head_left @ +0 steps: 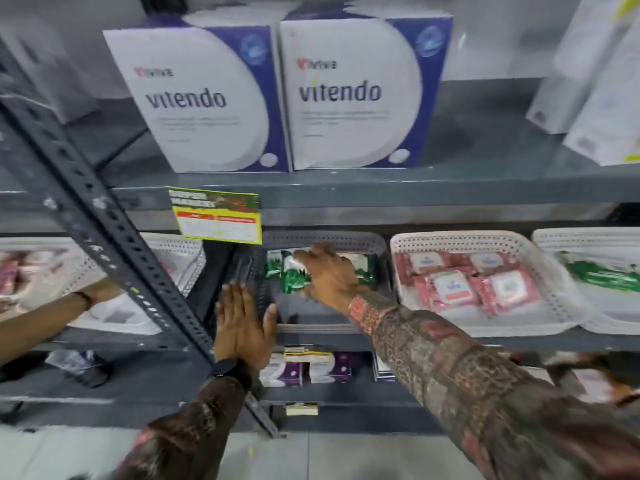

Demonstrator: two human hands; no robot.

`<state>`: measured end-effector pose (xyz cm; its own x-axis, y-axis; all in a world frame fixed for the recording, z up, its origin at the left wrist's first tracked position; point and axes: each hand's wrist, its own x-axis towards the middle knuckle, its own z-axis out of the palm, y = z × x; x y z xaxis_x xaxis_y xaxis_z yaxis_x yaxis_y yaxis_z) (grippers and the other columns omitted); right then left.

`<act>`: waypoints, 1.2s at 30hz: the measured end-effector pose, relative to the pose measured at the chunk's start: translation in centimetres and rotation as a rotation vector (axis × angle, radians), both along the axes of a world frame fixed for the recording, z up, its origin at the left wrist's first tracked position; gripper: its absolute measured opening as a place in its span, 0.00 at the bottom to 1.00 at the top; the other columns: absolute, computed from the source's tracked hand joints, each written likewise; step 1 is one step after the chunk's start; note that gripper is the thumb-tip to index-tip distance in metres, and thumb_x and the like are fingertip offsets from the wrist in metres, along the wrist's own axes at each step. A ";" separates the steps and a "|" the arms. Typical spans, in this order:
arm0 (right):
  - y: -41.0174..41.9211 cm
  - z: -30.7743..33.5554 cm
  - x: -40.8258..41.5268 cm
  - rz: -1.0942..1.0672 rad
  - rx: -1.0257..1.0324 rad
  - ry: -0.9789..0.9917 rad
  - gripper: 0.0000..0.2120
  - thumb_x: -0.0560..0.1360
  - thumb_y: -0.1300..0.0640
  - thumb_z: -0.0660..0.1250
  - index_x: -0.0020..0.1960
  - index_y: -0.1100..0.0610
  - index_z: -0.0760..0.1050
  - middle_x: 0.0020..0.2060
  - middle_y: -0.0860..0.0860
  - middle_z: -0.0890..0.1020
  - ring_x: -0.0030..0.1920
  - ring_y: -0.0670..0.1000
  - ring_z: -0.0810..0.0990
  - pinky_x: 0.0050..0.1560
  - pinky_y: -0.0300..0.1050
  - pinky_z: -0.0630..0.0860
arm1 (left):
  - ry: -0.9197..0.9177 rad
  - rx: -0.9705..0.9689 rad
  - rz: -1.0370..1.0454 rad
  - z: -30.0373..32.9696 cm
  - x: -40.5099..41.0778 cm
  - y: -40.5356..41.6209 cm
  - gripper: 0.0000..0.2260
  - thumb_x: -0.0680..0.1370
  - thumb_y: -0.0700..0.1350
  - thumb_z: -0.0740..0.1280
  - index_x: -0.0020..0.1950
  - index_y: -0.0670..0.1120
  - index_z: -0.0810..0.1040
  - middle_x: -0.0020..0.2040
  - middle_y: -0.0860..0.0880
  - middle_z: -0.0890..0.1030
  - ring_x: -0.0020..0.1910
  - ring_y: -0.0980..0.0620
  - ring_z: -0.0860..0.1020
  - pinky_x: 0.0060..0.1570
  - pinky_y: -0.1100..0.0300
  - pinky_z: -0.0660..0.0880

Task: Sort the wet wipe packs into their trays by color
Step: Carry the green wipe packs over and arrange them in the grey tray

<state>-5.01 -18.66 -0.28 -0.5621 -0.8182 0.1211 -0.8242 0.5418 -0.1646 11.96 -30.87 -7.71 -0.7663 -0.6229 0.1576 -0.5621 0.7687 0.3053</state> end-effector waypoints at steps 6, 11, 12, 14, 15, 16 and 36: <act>-4.1 -2.8 1.5 0.048 0.139 0.066 0.44 0.69 0.50 0.80 0.79 0.48 0.62 0.73 0.57 0.69 0.73 0.62 0.68 0.67 0.67 0.73 | 0.049 -0.034 -0.028 -1.0 0.2 -0.6 0.36 0.82 0.62 0.46 0.83 0.38 0.51 0.84 0.39 0.50 0.83 0.42 0.45 0.81 0.43 0.44; -2.1 -2.8 0.6 0.101 0.103 0.052 0.47 0.70 0.43 0.78 0.82 0.47 0.57 0.74 0.57 0.68 0.74 0.61 0.66 0.69 0.68 0.70 | 0.022 -0.040 -0.026 -0.1 0.0 -0.4 0.37 0.82 0.63 0.43 0.83 0.39 0.48 0.84 0.40 0.48 0.83 0.44 0.42 0.81 0.42 0.42; -1.4 -2.6 0.2 0.093 0.056 0.078 0.46 0.71 0.43 0.77 0.82 0.47 0.58 0.73 0.57 0.70 0.73 0.61 0.67 0.69 0.68 0.71 | 0.016 -0.043 -0.016 0.3 -0.1 -0.3 0.37 0.82 0.63 0.42 0.83 0.39 0.48 0.84 0.40 0.48 0.83 0.45 0.42 0.81 0.42 0.41; 1.6 -1.9 -1.3 0.056 -0.033 0.139 0.43 0.72 0.44 0.77 0.80 0.48 0.62 0.70 0.57 0.74 0.70 0.61 0.71 0.67 0.68 0.73 | 0.022 -0.051 -0.014 1.5 -1.3 1.5 0.37 0.82 0.63 0.42 0.83 0.39 0.48 0.84 0.40 0.49 0.83 0.45 0.43 0.81 0.43 0.39; 3.2 -1.5 -2.2 0.028 -0.067 0.165 0.42 0.70 0.44 0.78 0.79 0.49 0.64 0.68 0.57 0.75 0.68 0.61 0.73 0.65 0.67 0.75 | 0.038 -0.060 -0.032 2.1 -2.2 2.8 0.36 0.82 0.62 0.42 0.83 0.39 0.48 0.84 0.40 0.49 0.83 0.45 0.44 0.81 0.44 0.39; 5.2 -1.0 -3.3 -0.004 -0.098 0.195 0.42 0.69 0.46 0.80 0.78 0.48 0.66 0.67 0.56 0.77 0.67 0.61 0.74 0.64 0.65 0.76 | 0.054 -0.057 -0.060 2.6 -3.4 4.5 0.36 0.82 0.62 0.42 0.83 0.39 0.49 0.84 0.40 0.49 0.83 0.44 0.44 0.81 0.44 0.39; 47.9 -2.0 -24.2 -0.723 0.050 -0.076 0.35 0.79 0.59 0.67 0.82 0.49 0.57 0.74 0.60 0.66 0.72 0.66 0.67 0.62 0.64 0.76 | -0.153 -0.097 -0.455 -0.1 -18.1 30.6 0.38 0.80 0.64 0.34 0.83 0.42 0.45 0.83 0.45 0.44 0.83 0.48 0.43 0.81 0.47 0.41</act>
<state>-29.22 29.22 -2.30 -0.9696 -0.2425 0.0323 -0.2444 0.9550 -0.1677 -6.13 -0.28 -7.85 -0.9761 -0.2080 0.0624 -0.1959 0.9674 0.1605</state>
